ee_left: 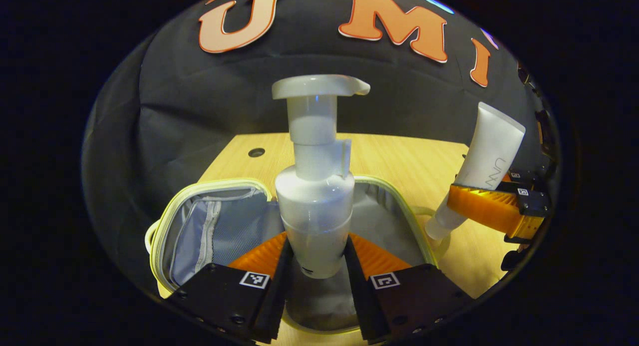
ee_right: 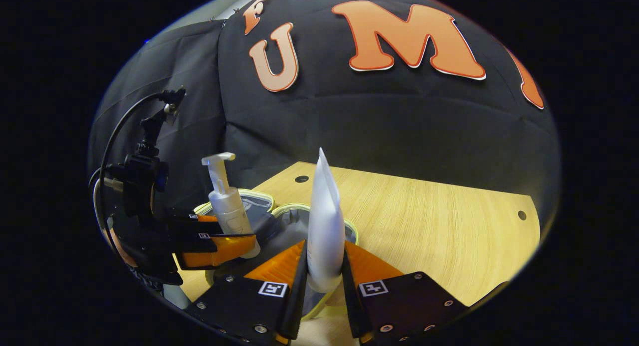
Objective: First open the suitcase, pack the skin care products into it, and then close the suitcase.
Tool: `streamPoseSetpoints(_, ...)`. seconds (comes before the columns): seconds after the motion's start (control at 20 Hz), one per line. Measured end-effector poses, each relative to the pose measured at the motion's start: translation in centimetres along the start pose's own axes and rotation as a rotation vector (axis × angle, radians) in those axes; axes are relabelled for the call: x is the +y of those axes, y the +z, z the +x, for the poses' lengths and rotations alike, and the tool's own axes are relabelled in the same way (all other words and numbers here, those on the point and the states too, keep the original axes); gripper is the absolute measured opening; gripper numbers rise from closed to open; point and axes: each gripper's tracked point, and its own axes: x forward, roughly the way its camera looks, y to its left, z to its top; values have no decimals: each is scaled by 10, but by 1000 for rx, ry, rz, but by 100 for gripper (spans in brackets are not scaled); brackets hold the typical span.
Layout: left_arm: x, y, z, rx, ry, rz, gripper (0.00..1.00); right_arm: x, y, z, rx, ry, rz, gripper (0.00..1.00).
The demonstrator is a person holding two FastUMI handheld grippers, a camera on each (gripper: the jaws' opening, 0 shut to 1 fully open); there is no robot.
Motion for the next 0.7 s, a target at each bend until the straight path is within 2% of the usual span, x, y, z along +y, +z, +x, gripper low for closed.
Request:
streamPoseSetpoints(0.2,-2,-24,6,122,-25,-13,59,3,-14,17,46,-10,15,39)
streamPoseSetpoints(0.5,-5,-49,32,258,-51,23,58,0,-31,28,104,-27,63,39)
streamPoseSetpoints(0.7,-13,-61,40,361,-33,42,59,0,-37,30,131,-22,85,38)
